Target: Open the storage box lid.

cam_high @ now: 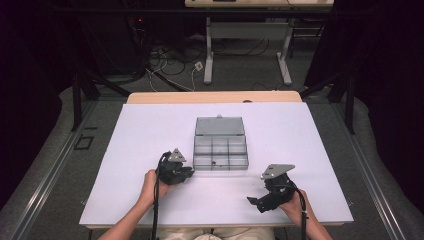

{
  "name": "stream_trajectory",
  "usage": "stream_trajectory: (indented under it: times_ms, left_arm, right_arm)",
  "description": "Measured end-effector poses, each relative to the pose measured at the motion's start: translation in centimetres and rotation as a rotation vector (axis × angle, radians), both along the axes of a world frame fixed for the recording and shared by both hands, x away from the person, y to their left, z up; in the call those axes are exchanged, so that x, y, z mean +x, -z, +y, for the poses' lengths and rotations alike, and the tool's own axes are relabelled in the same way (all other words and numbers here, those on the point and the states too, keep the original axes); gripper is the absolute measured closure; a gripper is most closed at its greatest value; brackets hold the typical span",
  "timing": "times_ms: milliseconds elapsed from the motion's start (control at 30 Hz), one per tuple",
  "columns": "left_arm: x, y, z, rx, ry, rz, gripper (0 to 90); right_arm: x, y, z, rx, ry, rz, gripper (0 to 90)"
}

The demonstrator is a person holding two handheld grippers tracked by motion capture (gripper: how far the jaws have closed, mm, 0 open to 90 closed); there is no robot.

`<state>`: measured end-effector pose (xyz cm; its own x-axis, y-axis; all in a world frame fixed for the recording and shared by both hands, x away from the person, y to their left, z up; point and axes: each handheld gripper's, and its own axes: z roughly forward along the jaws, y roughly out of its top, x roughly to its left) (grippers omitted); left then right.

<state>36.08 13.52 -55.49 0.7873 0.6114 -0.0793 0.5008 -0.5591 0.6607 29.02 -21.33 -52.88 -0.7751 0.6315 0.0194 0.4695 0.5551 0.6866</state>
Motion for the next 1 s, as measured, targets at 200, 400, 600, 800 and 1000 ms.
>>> stream_trajectory:
  times_ms: [200,400,600,800,1000]
  left_arm:
    - [-0.1,-0.3,0.2,-0.001,0.0,-0.002,79.3]
    - [-0.3,-0.8,0.5,0.009,-0.002,0.001,79.3]
    - [-0.3,-1.0,0.4,0.014,-0.005,-0.005,79.3]
    - [-0.6,-1.6,0.3,0.007,-0.014,-0.022,79.3]
    - [-0.6,-2.3,0.2,0.012,-0.021,-0.029,79.3]
  right_arm:
    - [-0.1,-0.1,0.0,0.0,0.001,-0.005,0.9]
    - [-0.1,-0.1,-0.2,0.004,0.003,-0.012,0.9]
    - [0.0,-0.2,-0.1,0.01,0.003,-0.021,0.9]
    - [-0.1,-0.2,-0.2,0.009,0.01,-0.022,0.9]
    - [-0.1,-0.3,-0.3,0.006,0.004,-0.024,0.9]
